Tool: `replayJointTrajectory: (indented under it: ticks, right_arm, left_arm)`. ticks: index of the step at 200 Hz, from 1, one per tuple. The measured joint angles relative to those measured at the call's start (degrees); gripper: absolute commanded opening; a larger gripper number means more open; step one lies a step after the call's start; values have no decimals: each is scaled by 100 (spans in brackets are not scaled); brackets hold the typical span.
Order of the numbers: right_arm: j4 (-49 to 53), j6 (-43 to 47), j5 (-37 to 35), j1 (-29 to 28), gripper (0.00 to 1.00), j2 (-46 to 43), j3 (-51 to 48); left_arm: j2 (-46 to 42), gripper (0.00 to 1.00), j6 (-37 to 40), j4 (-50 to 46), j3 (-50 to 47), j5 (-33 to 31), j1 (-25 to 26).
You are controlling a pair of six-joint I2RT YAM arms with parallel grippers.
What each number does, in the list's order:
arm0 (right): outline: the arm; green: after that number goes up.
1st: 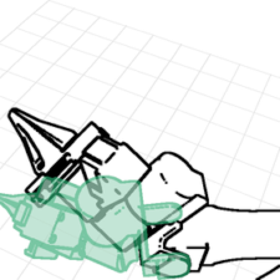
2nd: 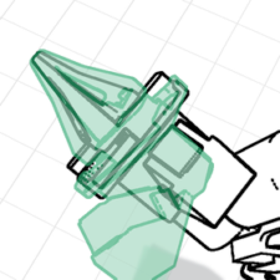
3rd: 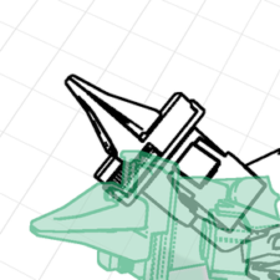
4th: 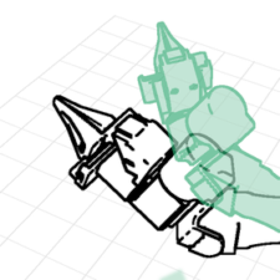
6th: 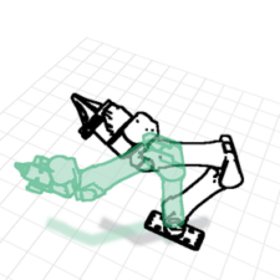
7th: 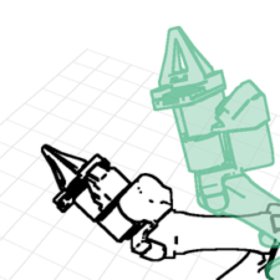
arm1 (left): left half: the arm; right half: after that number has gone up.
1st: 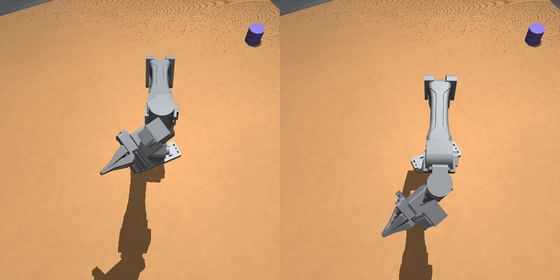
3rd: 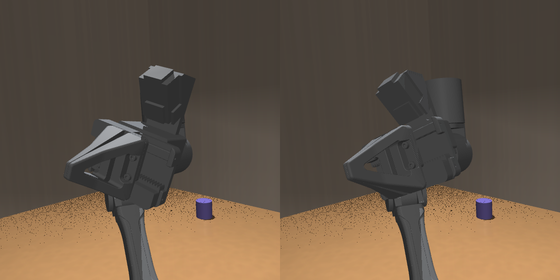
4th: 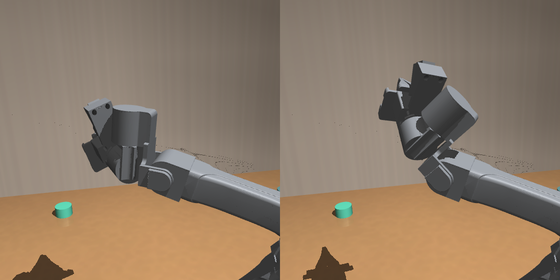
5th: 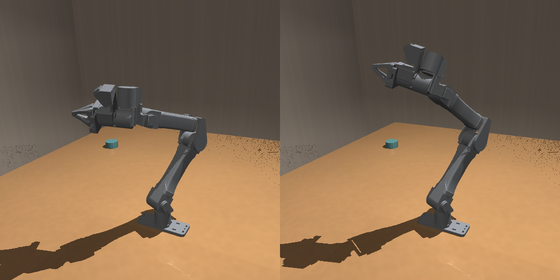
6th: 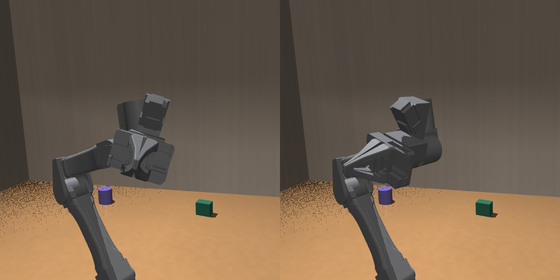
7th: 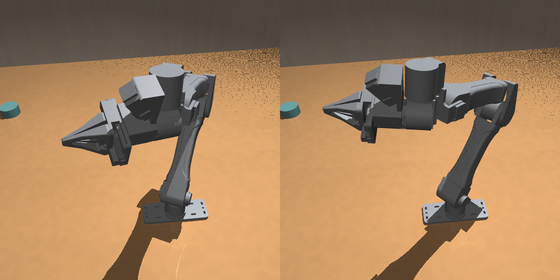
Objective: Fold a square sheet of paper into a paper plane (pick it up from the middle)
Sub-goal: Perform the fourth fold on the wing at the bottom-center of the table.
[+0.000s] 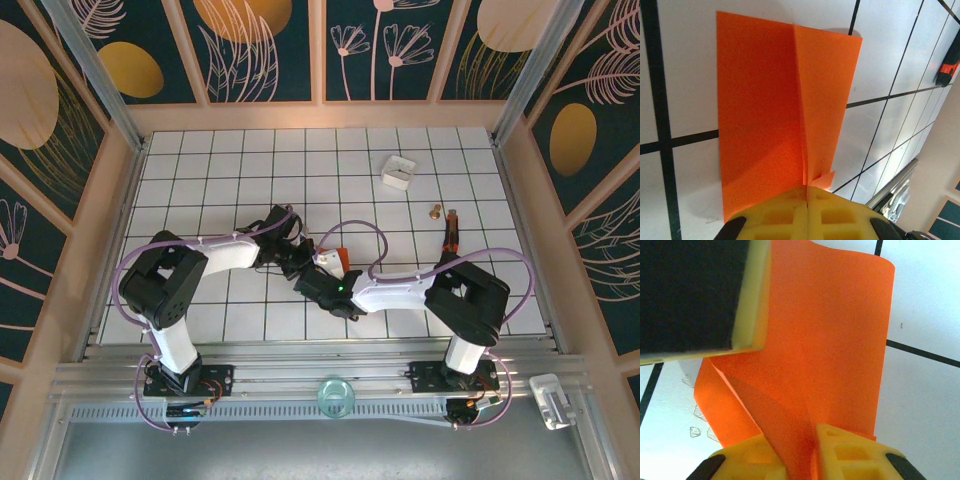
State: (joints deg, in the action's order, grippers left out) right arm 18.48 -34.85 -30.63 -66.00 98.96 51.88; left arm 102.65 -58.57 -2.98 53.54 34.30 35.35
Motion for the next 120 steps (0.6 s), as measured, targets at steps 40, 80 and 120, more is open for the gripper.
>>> replayJointTrajectory:
  ticks: [40, 80, 120]
  right_arm:
    - [-4, 22, -7, 2, 7, 0, 0]
    - [-90, 42, -44, 33, 0, -15, -57]
    - [-669, 361, 125, 109, 0, -461, -640]
  left_arm:
    - [31, 0, 15, -7, 2, -2, 0]
    - [31, 7, 42, -42, 4, -26, 0]
    - [11, 29, 127, -278, 164, -236, -35]
